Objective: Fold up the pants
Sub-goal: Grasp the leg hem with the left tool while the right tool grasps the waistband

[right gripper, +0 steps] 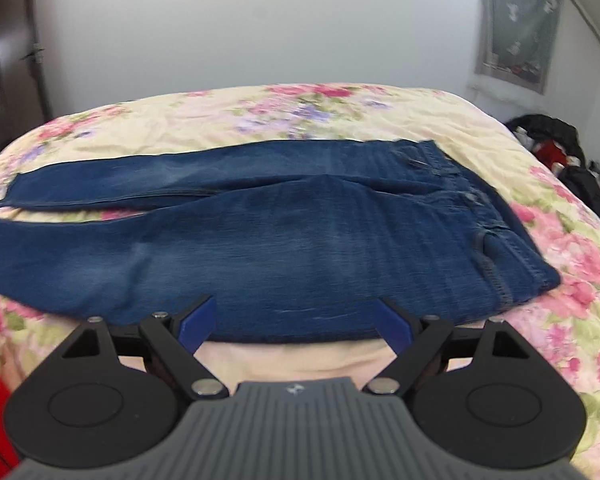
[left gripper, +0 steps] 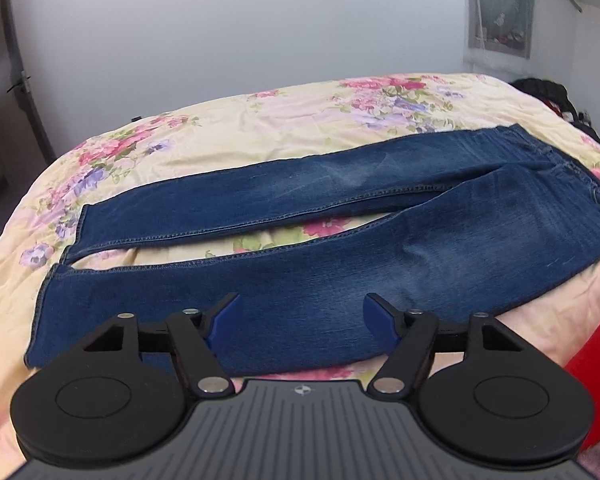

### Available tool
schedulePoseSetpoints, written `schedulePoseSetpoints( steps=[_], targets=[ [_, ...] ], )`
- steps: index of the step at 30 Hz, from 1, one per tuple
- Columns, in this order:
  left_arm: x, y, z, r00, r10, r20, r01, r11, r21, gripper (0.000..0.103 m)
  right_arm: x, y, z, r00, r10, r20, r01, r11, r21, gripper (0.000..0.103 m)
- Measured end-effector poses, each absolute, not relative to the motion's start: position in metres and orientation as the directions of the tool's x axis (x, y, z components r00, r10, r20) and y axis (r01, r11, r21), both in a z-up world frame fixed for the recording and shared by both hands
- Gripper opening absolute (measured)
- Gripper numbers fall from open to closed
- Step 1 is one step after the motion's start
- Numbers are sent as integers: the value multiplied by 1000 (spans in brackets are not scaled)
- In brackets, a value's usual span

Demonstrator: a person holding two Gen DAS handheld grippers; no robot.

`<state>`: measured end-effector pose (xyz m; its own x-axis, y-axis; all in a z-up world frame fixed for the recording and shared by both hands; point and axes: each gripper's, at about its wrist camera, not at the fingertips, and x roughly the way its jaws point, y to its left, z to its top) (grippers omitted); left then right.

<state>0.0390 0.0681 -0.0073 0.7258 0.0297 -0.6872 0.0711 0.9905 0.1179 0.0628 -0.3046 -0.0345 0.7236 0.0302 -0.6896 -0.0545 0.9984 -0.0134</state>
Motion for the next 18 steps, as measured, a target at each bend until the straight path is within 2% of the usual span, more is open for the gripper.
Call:
schedulePoseSetpoints(
  steps=[1, 6, 7, 9, 11, 15, 18],
  targets=[
    [43, 76, -7, 721, 22, -693, 85, 989, 119, 75, 70, -314, -35, 719, 7, -695, -42, 999, -33, 79],
    [65, 130, 0, 682, -30, -730, 153, 983, 102, 68, 99, -355, -39, 690, -48, -722, -36, 994, -101, 51],
    [69, 141, 2, 674, -34, -738, 168, 980, 109, 67, 103, -361, -40, 684, -61, -727, -35, 993, -116, 43],
    [78, 161, 3, 647, -40, -762, 226, 964, 141, 66, 113, -373, -45, 667, -89, -739, -33, 988, -149, 39],
    [87, 176, 0, 599, -51, -799, 289, 944, 157, 66, 122, -385, -51, 652, -106, -751, -24, 987, -160, 29],
    [100, 191, -23, 495, 4, -869, 405, 884, 235, 66, 147, -410, -66, 590, -82, -803, 13, 996, -93, 29],
    [107, 198, -48, 388, 35, -921, 496, 834, 240, 67, 161, -420, -77, 557, -78, -827, 38, 997, -69, 29]
  ],
)
